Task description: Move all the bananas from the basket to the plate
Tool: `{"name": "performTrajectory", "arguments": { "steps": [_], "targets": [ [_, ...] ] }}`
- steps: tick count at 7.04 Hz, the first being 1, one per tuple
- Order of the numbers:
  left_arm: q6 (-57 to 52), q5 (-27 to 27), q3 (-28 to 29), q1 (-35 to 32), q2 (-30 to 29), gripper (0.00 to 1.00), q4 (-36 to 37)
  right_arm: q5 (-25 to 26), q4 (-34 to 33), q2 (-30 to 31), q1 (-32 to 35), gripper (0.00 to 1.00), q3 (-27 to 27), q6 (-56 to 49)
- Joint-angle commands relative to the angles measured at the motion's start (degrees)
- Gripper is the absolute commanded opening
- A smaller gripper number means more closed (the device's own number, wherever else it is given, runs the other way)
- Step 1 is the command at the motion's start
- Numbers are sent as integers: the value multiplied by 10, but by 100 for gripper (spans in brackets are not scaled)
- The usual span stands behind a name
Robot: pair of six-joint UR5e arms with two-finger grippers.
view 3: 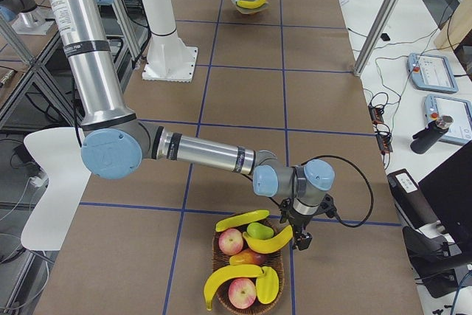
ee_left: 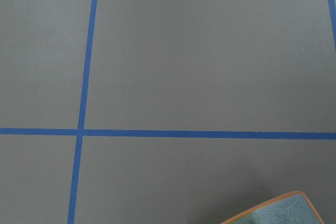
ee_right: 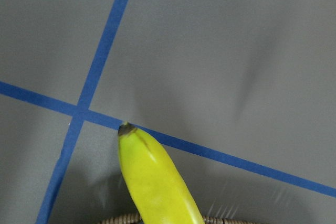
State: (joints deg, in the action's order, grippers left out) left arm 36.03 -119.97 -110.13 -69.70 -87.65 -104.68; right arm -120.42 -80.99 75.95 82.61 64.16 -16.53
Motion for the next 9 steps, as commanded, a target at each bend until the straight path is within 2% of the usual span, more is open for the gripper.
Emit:
{"name": "performTrajectory", "arguments": {
  "steps": [1,9],
  "targets": [
    [0,0,-3,0,-1,100,0,3,0,1,-3,100,-11,-8],
    [0,-1,0,0,-7,100,0,15,-3,1,-22,100,-14,-7]
  ]
}}
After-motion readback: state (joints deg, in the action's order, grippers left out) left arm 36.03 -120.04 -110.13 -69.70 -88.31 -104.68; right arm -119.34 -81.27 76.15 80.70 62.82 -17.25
